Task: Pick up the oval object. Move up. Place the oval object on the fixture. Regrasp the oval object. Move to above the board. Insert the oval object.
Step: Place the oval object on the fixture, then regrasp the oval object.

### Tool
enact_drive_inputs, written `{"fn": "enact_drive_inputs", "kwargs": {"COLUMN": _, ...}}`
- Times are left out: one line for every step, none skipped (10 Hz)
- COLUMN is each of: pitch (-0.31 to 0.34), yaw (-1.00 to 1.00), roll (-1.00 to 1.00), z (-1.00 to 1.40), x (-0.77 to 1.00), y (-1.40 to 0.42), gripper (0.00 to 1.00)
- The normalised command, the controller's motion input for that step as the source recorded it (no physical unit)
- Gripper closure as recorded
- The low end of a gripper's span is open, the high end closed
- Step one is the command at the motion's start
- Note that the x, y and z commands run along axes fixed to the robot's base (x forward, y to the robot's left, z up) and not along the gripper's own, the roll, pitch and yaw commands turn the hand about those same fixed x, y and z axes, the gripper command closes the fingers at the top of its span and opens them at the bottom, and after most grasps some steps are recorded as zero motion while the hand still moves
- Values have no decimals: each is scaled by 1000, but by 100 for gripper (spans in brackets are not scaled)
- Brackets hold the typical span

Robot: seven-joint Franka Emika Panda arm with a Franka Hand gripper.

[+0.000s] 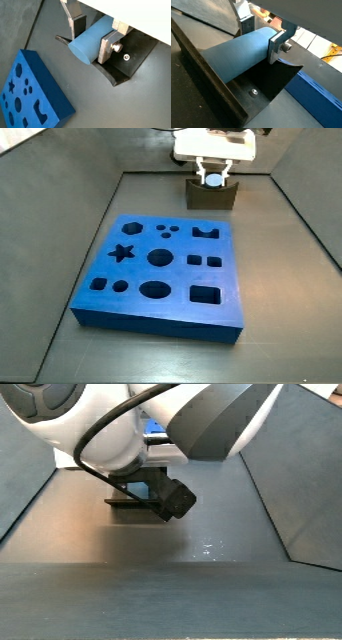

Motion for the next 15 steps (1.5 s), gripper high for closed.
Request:
{"fn": "enact_drive_inputs", "kwargs": {"pitch": -86, "yaw": -153, "roll": -100, "z": -298, "x": 80, "y": 129, "gripper": 100}}
{"fn": "enact_drive_inputs", "kwargs": {"pitch": -86, "yaw": -153, "roll": -100, "z": -298, "x": 80, "y": 129, "gripper": 100}}
{"fn": "enact_drive_inputs", "kwargs": {"pitch": -92, "yaw": -142, "roll": -98, "z": -297, "x": 71, "y": 145, "gripper": 100}}
{"fn": "enact_drive_inputs", "kwargs": {"pitch": -95, "yaw": -113, "roll": -97, "z": -284, "x": 75, "y": 147, "gripper": 100}}
{"fn": "enact_drive_inputs", "kwargs": {"pitch": 0, "yaw": 0, "roll": 0, "z": 0, "x": 0, "y": 0, "gripper": 0}}
{"fn": "enact_drive_inputs", "kwargs": {"pitch": -33, "yaw": -2, "roll": -11, "z": 1000, "x": 0, "y": 0, "gripper": 0}}
{"fn": "enact_drive_inputs", "kwargs": {"pitch": -32, "yaw": -1, "roll": -10, "z": 1000, "x": -2, "y": 1, "gripper": 0}}
{"fn": "enact_drive_inputs", "kwargs": {"pitch": -22, "yaw": 18, "roll": 6, "z": 1000, "x": -29, "y": 6, "gripper": 0}}
{"fn": "enact_drive_inputs", "kwargs": {"pitch": -19, "yaw": 23, "roll": 12, "z": 1000, "x": -36, "y": 6, "gripper": 0}}
{"fn": "enact_drive_inputs", "kwargs": {"pitch": -6, "yaw": 33, "roll": 21, "z": 1000, "x": -44, "y": 6, "gripper": 0}}
{"fn": "enact_drive_inputs", "kwargs": {"pitch": 9, "yaw": 35, "roll": 20, "z": 892, "x": -45, "y": 8, "gripper": 0}}
{"fn": "enact_drive_inputs", "kwargs": {"pitch": 27, "yaw": 34, "roll": 18, "z": 647, "x": -44, "y": 11, "gripper": 0}}
{"fn": "enact_drive_inputs", "kwargs": {"pitch": 42, "yaw": 27, "roll": 16, "z": 464, "x": -38, "y": 13, "gripper": 0}}
{"fn": "enact_drive_inputs", "kwargs": {"pitch": 56, "yaw": 16, "roll": 19, "z": 210, "x": -32, "y": 12, "gripper": 0}}
{"fn": "enact_drive_inputs", "kwargs": {"pitch": 37, "yaw": 15, "roll": 1000, "z": 861, "x": -117, "y": -776, "gripper": 0}}
